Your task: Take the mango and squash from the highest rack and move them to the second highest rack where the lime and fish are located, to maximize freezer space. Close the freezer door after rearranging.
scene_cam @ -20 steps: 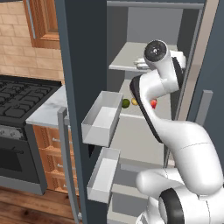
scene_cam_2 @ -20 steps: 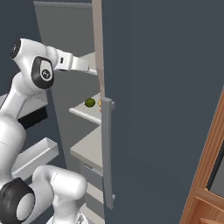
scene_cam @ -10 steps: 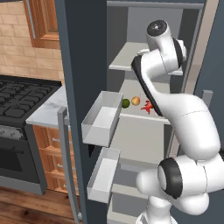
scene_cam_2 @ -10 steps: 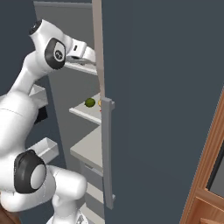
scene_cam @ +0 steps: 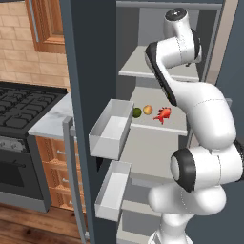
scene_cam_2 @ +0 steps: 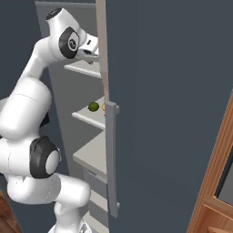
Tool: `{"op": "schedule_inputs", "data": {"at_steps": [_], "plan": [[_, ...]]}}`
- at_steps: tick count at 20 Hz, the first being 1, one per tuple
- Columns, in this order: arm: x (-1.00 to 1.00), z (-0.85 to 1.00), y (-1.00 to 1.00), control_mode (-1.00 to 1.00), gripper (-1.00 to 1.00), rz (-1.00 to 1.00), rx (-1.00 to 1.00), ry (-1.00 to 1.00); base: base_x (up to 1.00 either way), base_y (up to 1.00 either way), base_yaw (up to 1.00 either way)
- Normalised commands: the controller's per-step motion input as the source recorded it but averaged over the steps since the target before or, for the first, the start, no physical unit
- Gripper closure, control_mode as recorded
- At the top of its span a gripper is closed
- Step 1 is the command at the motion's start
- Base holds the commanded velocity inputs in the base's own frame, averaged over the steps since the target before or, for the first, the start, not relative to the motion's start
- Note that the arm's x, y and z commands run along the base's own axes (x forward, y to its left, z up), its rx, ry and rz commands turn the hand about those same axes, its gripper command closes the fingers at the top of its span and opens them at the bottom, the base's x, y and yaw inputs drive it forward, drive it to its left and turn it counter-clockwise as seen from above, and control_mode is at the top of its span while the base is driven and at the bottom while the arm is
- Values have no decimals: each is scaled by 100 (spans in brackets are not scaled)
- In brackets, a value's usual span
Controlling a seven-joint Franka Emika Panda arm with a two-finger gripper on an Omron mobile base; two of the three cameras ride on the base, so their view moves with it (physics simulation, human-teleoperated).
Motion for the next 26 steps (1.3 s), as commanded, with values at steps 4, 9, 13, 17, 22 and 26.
{"op": "schedule_inputs", "data": {"at_steps": [4, 9, 13, 17, 22, 26], "plan": [[24, -18, 0, -100, -100, 0, 0, 3, 0, 0, 0], [25, -20, 0, -100, -100, 0, 0, 4, 0, 0, 0], [27, -16, 0, -100, -100, 4, 0, 1, 0, 0, 0], [4, 0, 0, -100, -100, 1, -1, 7, 0, 0, 0], [5, 0, -1, -100, -100, 0, 0, 16, 0, 0, 0], [23, -1, 0, -100, -100, 0, 0, 3, 0, 0, 0]]}}
